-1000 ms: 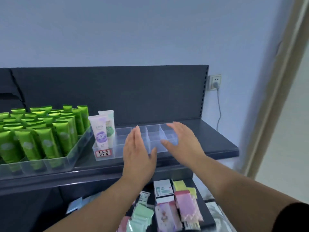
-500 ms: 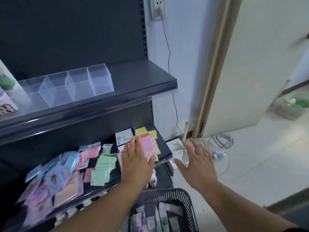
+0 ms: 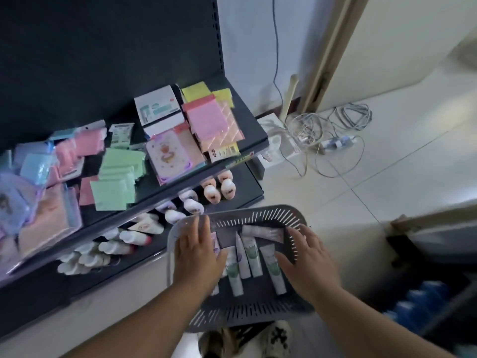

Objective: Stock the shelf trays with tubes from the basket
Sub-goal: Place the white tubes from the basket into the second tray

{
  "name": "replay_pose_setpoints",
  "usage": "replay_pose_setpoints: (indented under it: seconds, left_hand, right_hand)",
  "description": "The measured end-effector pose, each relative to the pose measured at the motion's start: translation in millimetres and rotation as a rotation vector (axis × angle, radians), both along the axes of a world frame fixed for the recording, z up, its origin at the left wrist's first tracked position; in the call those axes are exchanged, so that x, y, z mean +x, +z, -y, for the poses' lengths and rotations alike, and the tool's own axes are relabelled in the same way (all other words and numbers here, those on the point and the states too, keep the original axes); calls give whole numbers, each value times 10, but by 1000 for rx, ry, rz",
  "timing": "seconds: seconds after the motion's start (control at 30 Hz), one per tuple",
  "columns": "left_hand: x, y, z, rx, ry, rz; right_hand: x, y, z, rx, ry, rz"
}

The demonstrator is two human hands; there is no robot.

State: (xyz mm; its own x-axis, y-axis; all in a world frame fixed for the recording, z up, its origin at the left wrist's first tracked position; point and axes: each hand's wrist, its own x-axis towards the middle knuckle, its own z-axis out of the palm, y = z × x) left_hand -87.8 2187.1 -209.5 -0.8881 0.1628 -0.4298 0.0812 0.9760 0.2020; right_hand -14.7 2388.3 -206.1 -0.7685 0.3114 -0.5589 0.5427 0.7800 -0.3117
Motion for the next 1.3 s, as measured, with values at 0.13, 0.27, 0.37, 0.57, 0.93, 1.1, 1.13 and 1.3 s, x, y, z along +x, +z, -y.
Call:
replay_pose_setpoints:
  seconds: [0.13, 0.27, 0.37, 0.57, 0.93, 1.1, 1.13, 1.3]
  left_hand:
    - [53, -713, 74, 14, -12, 107]
    - [93, -1335, 42, 12, -60, 172]
    - [88, -1698, -31, 24, -71, 215]
    - [43, -2172, -218, 135, -44, 232]
    - [80, -2586, -498, 204, 138, 306]
    - [32, -2638, -554, 155, 156, 328]
    - [28, -2646, -563, 147, 179, 341]
    - [38, -2555, -526, 231, 302, 390]
  right_hand:
    - [5, -649, 121, -63, -39, 102]
    - [10, -1230, 185, -116, -77, 149]
    - [-1, -1612, 195, -127, -111, 182]
    - [-78, -2152, 202, -153, -153, 281]
    - [-188, -2585, 265, -47, -247, 399]
    - [-213, -2641, 297, -39, -254, 426]
    - [-222, -2637, 308, -44, -250, 429]
    - [-219, -2459, 267, -104, -278, 414]
